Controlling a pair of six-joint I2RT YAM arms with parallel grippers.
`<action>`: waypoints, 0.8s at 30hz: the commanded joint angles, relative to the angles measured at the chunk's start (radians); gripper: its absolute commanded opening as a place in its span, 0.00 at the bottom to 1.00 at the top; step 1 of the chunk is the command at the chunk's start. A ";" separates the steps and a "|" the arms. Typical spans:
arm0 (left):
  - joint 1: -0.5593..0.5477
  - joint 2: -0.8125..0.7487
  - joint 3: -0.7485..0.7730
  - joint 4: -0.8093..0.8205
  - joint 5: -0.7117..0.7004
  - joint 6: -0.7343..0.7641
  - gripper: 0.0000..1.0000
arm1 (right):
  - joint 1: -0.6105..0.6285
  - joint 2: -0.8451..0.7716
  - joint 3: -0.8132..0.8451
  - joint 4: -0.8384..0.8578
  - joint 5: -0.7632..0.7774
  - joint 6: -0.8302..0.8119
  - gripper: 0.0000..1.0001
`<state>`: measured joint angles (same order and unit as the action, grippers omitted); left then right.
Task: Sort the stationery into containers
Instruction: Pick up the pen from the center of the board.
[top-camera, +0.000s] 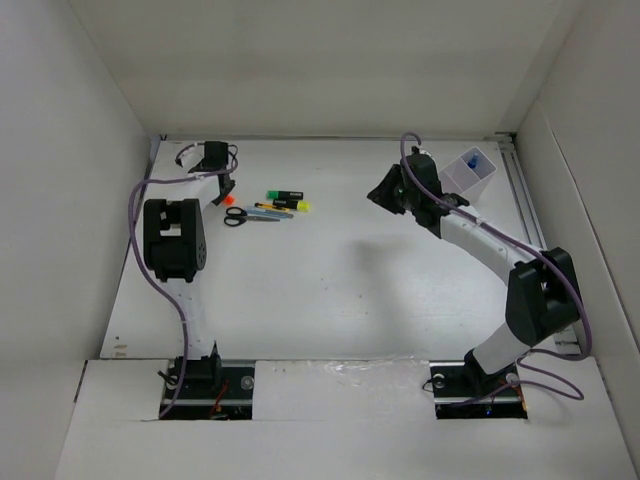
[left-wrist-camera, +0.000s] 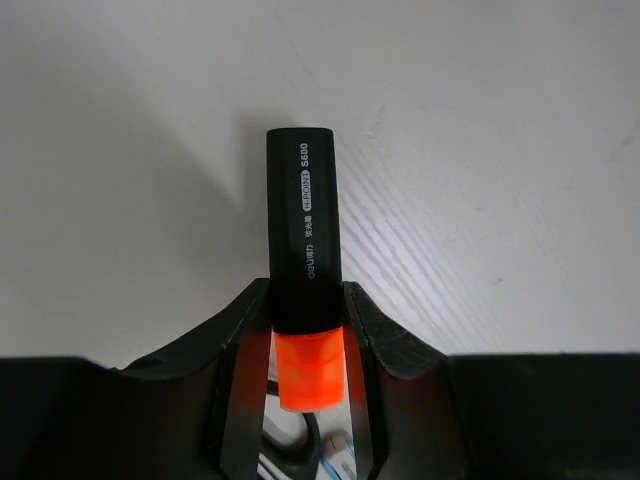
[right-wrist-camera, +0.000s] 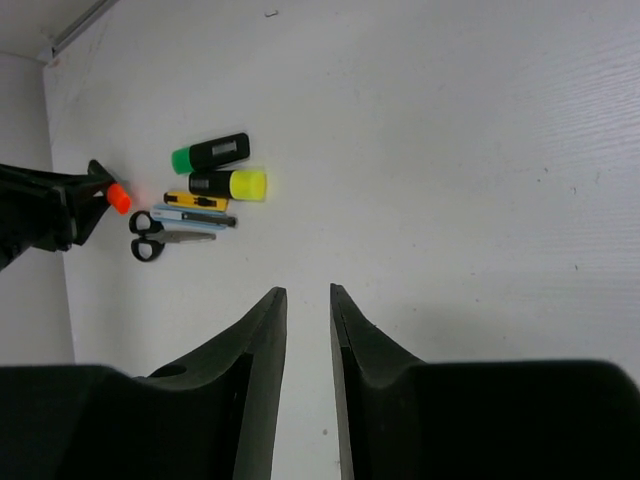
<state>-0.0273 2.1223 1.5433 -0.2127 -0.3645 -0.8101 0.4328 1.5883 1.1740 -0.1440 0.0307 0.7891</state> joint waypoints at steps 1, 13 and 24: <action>0.009 -0.185 -0.005 0.104 0.038 0.046 0.02 | -0.003 -0.008 0.003 0.050 -0.051 -0.011 0.31; -0.042 -0.631 -0.458 0.498 0.382 0.057 0.00 | -0.014 -0.068 -0.026 0.125 -0.250 -0.021 0.70; -0.186 -0.717 -0.834 0.854 0.762 0.163 0.00 | 0.040 -0.053 0.024 0.198 -0.434 -0.010 0.84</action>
<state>-0.1570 1.4494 0.7048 0.4335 0.2806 -0.7189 0.4389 1.5196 1.1511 -0.0200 -0.3420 0.7822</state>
